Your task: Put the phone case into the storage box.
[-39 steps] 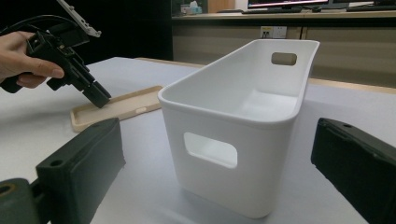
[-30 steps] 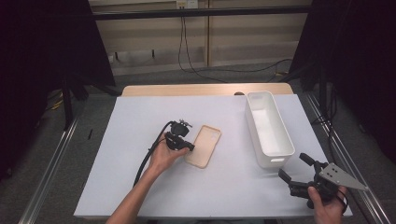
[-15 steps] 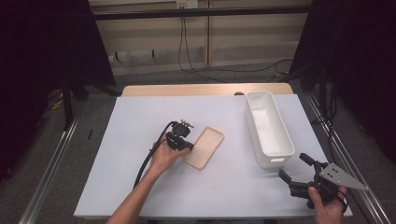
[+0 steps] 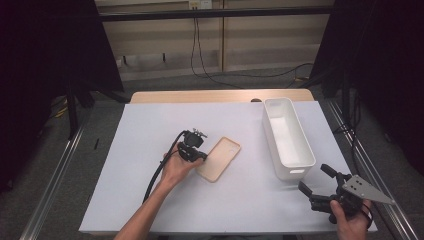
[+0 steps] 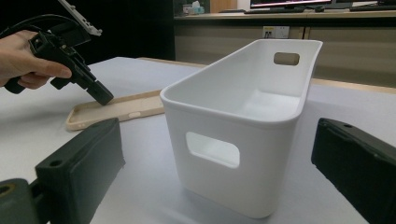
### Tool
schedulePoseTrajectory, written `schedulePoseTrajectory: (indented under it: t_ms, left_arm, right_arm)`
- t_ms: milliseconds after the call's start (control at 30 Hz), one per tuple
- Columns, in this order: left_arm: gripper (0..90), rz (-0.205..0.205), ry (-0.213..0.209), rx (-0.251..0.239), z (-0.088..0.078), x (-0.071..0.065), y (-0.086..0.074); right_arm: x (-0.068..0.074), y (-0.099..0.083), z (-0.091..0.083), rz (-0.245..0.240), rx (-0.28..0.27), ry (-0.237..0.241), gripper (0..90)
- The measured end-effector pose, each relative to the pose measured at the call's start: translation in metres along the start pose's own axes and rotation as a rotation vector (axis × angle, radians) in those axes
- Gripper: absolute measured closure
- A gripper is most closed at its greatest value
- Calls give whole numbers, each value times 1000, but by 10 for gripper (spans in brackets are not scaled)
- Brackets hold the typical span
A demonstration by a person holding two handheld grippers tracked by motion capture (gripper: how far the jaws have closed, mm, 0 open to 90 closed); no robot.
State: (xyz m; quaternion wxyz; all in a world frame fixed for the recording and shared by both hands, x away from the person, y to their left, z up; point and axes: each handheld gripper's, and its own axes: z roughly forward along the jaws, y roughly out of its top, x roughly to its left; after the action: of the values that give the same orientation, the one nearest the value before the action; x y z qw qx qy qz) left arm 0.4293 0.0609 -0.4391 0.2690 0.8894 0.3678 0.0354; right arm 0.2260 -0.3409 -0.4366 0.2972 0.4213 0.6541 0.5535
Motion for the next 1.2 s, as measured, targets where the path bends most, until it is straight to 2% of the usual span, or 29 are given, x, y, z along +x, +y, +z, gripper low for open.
schedulePoseTrajectory:
  t_ms: [200, 367, 500, 567, 633, 833, 1000, 1067, 1200]
  left_arm:
    - [875, 2, -9, 4, -1, 0, -1]
    - [876, -19, -21, -14, -2, 1, -4]
    - [876, -18, -26, -23, -4, 5, -7]
    - [876, -17, -7, -44, -6, 6, -9]
    - [876, -17, -6, -49, -8, 6, -9]
    - [876, -25, 24, -106, -14, 5, -8]
    - [876, -27, 41, -122, -17, 3, -9]
    - [876, -38, 43, -151, -18, 3, -9]
    - [876, -34, 62, -204, -23, 2, -9]
  right_arm:
    - [1, 0, 0, 8, -3, -5, 19]
    - [0, 0, 0, 6, -3, -7, 19]
    - [0, 0, 0, 5, -3, -5, 19]
    - [0, 0, 0, 8, -1, -6, 19]
    - [0, 0, 1, 8, -1, -6, 19]
    - [1, 0, 1, 5, 0, -7, 19]
    - [1, 0, 0, 6, -1, -8, 19]
    - [1, 0, 1, 5, 0, -8, 19]
    - [1, 0, 1, 8, -1, -8, 19]
